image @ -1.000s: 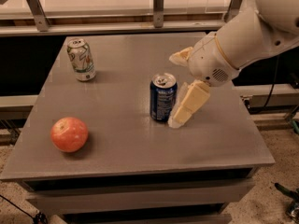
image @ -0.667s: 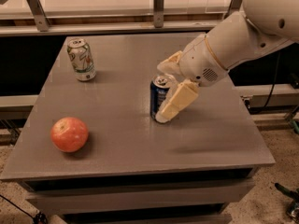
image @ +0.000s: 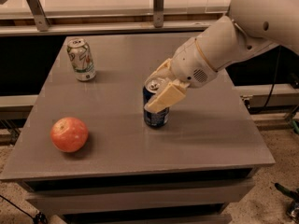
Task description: Move pepsi can near apple
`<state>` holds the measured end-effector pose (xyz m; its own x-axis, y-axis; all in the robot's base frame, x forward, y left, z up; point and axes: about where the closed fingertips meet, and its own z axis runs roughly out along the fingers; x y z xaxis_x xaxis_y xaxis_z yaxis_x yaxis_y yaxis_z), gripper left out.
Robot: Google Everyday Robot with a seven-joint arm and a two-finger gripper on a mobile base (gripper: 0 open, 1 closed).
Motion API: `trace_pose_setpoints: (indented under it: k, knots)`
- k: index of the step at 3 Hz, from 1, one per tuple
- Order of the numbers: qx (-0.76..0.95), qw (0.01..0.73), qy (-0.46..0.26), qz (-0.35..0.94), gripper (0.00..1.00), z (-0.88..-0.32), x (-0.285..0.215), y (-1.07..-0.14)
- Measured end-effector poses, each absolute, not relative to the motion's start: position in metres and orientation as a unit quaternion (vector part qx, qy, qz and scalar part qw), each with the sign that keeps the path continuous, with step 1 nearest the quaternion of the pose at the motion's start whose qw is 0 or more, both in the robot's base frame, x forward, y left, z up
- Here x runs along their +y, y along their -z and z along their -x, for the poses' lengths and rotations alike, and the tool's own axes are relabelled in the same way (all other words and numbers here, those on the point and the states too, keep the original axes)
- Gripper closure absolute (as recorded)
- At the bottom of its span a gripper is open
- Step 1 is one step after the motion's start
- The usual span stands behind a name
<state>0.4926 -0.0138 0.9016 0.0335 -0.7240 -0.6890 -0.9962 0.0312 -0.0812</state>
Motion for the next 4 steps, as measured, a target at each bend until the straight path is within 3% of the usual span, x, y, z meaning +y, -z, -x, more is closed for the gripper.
trace_pose_setpoints:
  k: [1, 2, 4]
  knots:
    - [0.642, 0.296, -0.258, 0.658, 0.88, -0.487, -0.006, -0.909]
    - [0.618, 0.303, -0.274, 0.672, 1.00, -0.472, 0.005, -0.928]
    - [0.583, 0.299, -0.277, 0.703, 1.00, -0.444, 0.034, -0.941]
